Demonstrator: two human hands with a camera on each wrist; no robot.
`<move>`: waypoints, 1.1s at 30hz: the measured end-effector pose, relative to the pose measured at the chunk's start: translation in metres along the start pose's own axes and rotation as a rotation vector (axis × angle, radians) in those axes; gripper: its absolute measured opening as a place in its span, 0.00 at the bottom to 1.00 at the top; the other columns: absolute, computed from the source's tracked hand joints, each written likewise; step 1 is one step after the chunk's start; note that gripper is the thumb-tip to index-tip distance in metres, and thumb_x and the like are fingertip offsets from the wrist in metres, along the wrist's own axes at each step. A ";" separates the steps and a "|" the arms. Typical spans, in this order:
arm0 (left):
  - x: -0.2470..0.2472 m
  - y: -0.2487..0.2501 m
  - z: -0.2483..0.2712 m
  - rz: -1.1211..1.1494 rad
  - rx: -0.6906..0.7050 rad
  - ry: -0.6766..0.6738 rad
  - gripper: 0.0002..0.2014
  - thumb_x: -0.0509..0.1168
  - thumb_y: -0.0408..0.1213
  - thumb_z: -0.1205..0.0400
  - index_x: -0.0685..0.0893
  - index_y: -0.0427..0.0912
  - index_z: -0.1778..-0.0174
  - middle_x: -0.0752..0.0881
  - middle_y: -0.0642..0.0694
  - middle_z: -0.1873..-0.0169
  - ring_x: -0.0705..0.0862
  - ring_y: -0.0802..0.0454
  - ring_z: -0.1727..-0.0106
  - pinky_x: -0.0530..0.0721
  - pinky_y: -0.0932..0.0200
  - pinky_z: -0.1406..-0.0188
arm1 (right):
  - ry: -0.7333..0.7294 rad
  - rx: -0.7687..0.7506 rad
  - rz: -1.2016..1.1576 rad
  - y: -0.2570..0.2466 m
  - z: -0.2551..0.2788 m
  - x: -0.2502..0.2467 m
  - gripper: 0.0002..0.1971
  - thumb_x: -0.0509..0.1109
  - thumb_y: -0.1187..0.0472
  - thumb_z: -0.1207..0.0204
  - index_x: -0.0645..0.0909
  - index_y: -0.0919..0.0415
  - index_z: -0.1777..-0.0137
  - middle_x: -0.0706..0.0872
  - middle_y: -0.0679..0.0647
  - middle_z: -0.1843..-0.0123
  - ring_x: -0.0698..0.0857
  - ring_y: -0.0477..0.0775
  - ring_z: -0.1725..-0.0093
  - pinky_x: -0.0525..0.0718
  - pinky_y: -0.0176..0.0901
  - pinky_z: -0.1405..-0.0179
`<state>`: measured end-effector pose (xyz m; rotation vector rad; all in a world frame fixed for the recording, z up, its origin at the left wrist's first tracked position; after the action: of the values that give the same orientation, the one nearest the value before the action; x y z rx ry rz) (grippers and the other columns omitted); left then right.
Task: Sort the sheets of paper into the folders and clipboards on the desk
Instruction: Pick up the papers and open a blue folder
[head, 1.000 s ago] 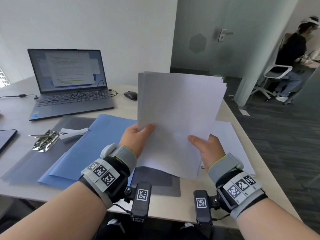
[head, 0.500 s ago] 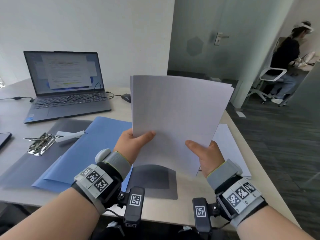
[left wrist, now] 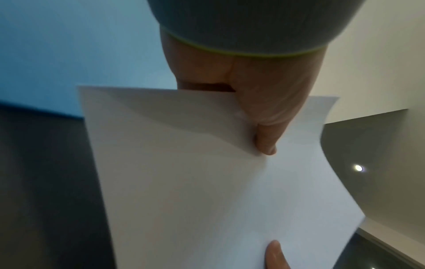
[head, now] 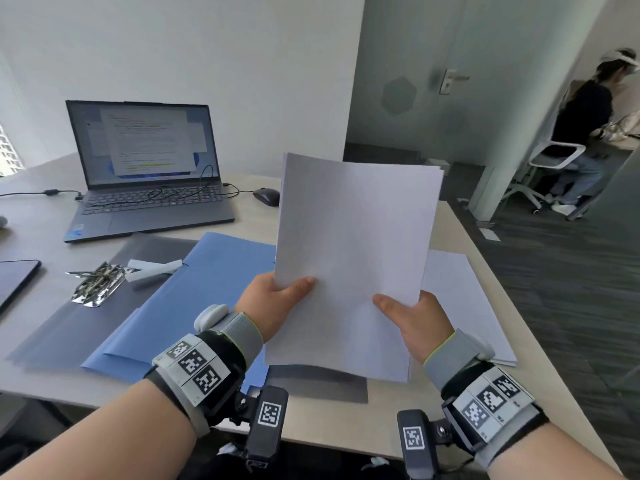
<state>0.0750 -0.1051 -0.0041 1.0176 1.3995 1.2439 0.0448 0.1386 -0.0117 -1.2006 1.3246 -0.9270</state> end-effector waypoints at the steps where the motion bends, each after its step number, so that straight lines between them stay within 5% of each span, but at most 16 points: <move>1: -0.006 0.000 0.001 -0.027 -0.016 0.000 0.06 0.73 0.49 0.21 0.89 0.51 0.56 0.92 0.59 0.66 0.91 0.61 0.65 0.85 0.62 0.61 | -0.029 0.000 0.009 -0.001 0.000 0.004 0.07 0.75 0.62 0.23 0.88 0.48 0.57 0.92 0.35 0.62 0.90 0.35 0.59 0.83 0.25 0.59; 6: -0.033 -0.008 0.008 -0.066 -0.066 0.044 0.09 0.73 0.51 0.21 0.89 0.49 0.56 0.93 0.56 0.66 0.92 0.54 0.62 0.86 0.60 0.62 | -0.082 0.033 0.011 -0.001 0.006 0.030 0.06 0.72 0.60 0.20 0.88 0.48 0.55 0.93 0.37 0.59 0.90 0.37 0.56 0.84 0.27 0.58; 12: -0.056 -0.002 0.021 -0.033 0.121 0.171 0.04 0.72 0.45 0.20 0.89 0.54 0.60 0.92 0.61 0.66 0.89 0.66 0.64 0.84 0.71 0.65 | -0.003 -0.004 -0.038 -0.015 0.003 0.056 0.04 0.75 0.57 0.23 0.90 0.56 0.55 0.94 0.47 0.57 0.91 0.45 0.54 0.86 0.39 0.51; 14: -0.064 -0.007 0.022 -0.061 0.088 0.162 0.04 0.72 0.47 0.20 0.89 0.54 0.58 0.92 0.59 0.64 0.90 0.63 0.61 0.84 0.66 0.60 | -0.020 0.018 -0.009 -0.015 0.004 0.065 0.07 0.77 0.55 0.25 0.90 0.58 0.56 0.94 0.50 0.57 0.92 0.49 0.54 0.87 0.44 0.50; 19: -0.073 -0.020 0.027 -0.128 0.080 0.071 0.04 0.69 0.50 0.18 0.87 0.57 0.53 0.92 0.61 0.58 0.90 0.63 0.56 0.85 0.60 0.53 | -0.002 0.032 0.003 -0.012 0.006 0.070 0.04 0.75 0.56 0.23 0.89 0.48 0.59 0.93 0.38 0.61 0.90 0.43 0.55 0.84 0.40 0.49; 23: -0.100 -0.025 0.027 -0.296 0.092 0.116 0.20 0.60 0.64 0.21 0.84 0.52 0.53 0.87 0.54 0.60 0.84 0.55 0.58 0.81 0.52 0.52 | 0.042 0.091 -0.021 -0.011 0.001 0.073 0.03 0.75 0.55 0.23 0.88 0.49 0.58 0.92 0.45 0.57 0.90 0.52 0.53 0.86 0.47 0.47; 25: -0.124 -0.034 0.021 -0.444 0.002 0.211 0.29 0.55 0.70 0.28 0.85 0.49 0.53 0.85 0.52 0.55 0.83 0.52 0.52 0.78 0.48 0.47 | 0.039 0.163 -0.026 -0.002 -0.004 0.077 0.04 0.75 0.54 0.23 0.88 0.52 0.55 0.92 0.49 0.55 0.90 0.56 0.52 0.87 0.52 0.44; 28: -0.153 -0.043 0.017 -0.796 -0.083 0.294 0.16 0.63 0.66 0.30 0.82 0.64 0.51 0.82 0.57 0.36 0.80 0.52 0.34 0.77 0.48 0.35 | -0.003 0.326 -0.011 0.019 -0.013 0.084 0.08 0.77 0.54 0.25 0.88 0.58 0.52 0.93 0.57 0.52 0.91 0.64 0.52 0.88 0.64 0.43; 30: -0.163 -0.052 0.022 -0.996 -0.142 0.194 0.21 0.68 0.63 0.27 0.81 0.67 0.38 0.72 0.60 0.22 0.69 0.53 0.21 0.70 0.45 0.25 | -0.035 0.392 0.033 0.031 -0.016 0.089 0.12 0.78 0.54 0.26 0.88 0.62 0.49 0.93 0.61 0.52 0.91 0.66 0.54 0.88 0.68 0.45; 33: -0.162 -0.062 0.033 -1.139 -0.169 -0.011 0.36 0.67 0.70 0.31 0.70 0.70 0.25 0.58 0.62 0.16 0.51 0.54 0.13 0.57 0.41 0.19 | -0.056 0.428 0.078 0.037 -0.018 0.095 0.15 0.77 0.54 0.26 0.88 0.65 0.46 0.92 0.62 0.53 0.91 0.67 0.55 0.88 0.68 0.46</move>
<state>0.1380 -0.2650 -0.0452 0.0111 1.4683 0.4675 0.0293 0.0505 -0.0646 -0.8326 1.0521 -1.0485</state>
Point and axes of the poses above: each hand's wrist, its own z-axis away from the middle knuckle, its own x-axis out of the palm, y = z × x, the point moved 2 cm from there along -z, towards the middle knuckle
